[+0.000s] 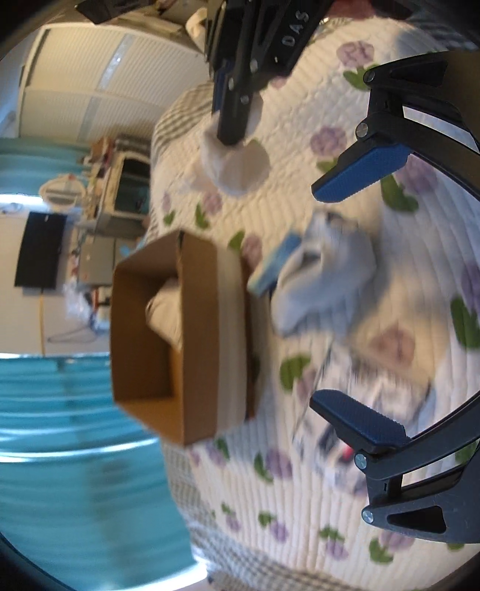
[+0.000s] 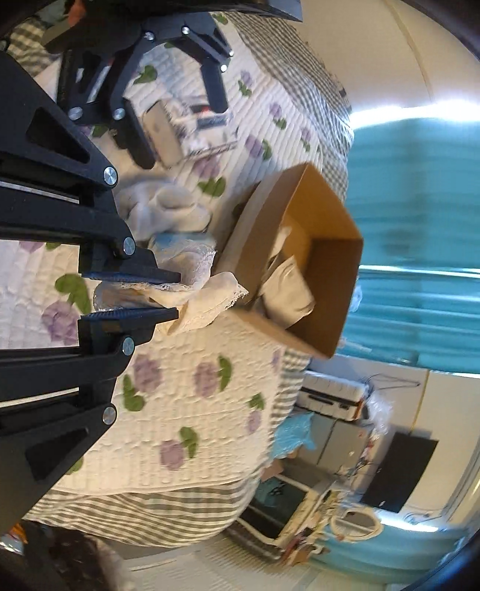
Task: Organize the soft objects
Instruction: 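Grasp the grey-white knit sock with the left gripper while the right gripper holds the cloth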
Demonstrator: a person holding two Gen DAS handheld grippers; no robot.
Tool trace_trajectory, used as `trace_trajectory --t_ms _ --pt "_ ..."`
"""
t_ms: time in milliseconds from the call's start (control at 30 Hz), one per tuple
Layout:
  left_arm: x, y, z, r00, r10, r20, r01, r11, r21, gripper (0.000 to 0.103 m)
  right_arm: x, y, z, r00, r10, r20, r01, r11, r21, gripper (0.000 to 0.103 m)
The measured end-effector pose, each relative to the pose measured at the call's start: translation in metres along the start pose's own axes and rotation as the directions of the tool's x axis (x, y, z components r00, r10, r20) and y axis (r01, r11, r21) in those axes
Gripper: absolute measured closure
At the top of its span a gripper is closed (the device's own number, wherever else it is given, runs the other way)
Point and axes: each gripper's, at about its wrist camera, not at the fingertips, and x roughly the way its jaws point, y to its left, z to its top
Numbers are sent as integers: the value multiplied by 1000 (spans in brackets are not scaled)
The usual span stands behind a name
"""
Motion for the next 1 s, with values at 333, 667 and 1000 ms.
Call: trace_trajectory --t_ms 333,667,1000 --pt "54 -41 -7 995 -7 -96 16 996 88 24 28 -28 -20 999 45 -19 -44 996 77 92" --pt "56 -31 -10 996 2 -94 4 998 56 55 28 -29 -19 999 51 -2 -50 996 74 92" --pt "13 -25 -3 999 -18 -50 21 998 61 66 -1 -16 -14 999 29 29 -31 998 58 92"
